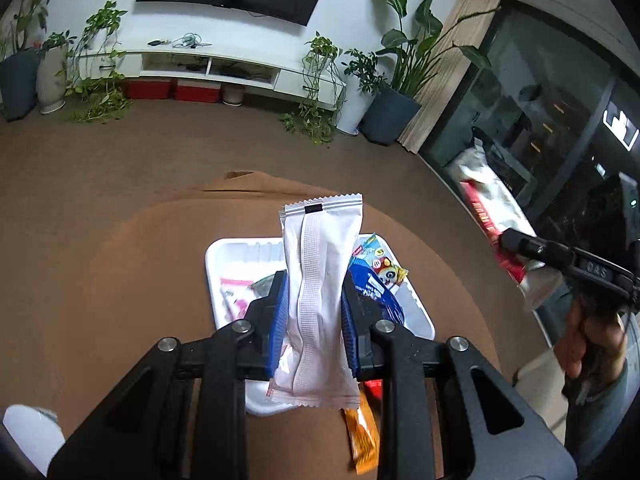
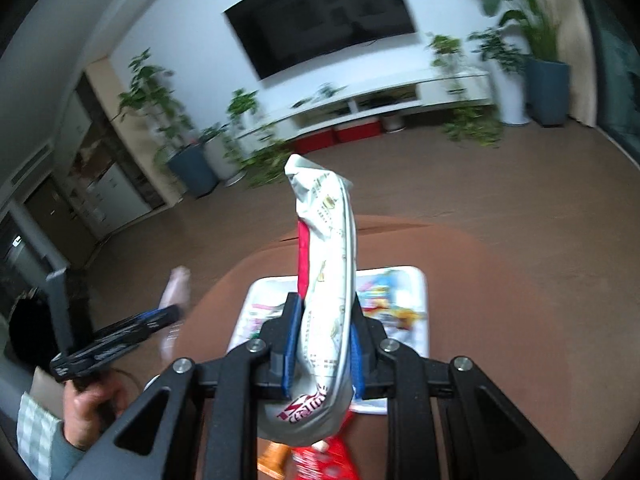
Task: Organize snacks
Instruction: 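Lift both packets and carry them over the white tray, then lower both packets into the tray and open both tools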
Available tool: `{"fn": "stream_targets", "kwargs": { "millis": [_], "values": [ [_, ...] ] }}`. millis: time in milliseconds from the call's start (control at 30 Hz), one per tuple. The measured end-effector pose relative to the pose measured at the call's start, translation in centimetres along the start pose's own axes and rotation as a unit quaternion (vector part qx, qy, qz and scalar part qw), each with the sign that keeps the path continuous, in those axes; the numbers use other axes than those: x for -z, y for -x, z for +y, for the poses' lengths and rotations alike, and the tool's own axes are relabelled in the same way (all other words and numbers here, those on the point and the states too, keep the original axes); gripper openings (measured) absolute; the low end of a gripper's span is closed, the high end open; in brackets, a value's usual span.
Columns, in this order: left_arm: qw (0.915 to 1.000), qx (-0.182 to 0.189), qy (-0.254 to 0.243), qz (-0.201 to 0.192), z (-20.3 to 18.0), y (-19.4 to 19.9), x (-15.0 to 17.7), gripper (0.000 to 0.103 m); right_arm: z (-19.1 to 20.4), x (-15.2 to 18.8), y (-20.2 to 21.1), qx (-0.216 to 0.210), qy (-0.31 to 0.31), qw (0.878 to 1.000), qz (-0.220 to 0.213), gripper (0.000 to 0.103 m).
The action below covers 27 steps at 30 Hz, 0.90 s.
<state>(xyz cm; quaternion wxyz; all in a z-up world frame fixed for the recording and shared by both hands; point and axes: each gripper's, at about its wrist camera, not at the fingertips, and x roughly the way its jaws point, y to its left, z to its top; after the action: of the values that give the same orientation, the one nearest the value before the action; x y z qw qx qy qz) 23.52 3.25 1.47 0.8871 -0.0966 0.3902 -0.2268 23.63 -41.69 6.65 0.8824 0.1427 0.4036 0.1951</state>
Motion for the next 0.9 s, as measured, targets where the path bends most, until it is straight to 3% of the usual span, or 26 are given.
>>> {"fn": "stream_targets", "kwargs": {
  "millis": [167,400,900],
  "values": [
    [0.9998,-0.008,0.002,0.016,0.2,-3.1,-0.4,0.022,1.4,0.2,-5.8,-0.014,-0.017,0.999,0.046,0.023],
    [0.9989,-0.023,0.013,0.039,1.5,-8.3,0.8,0.023,1.0,1.9,-12.4,0.001,-0.04,0.994,0.104,0.023],
    [0.9967,-0.041,0.021,0.067,3.8,-15.4,3.0,0.023,-0.3,4.2,-16.9,0.043,-0.036,0.989,0.137,0.024]
  ]
}}
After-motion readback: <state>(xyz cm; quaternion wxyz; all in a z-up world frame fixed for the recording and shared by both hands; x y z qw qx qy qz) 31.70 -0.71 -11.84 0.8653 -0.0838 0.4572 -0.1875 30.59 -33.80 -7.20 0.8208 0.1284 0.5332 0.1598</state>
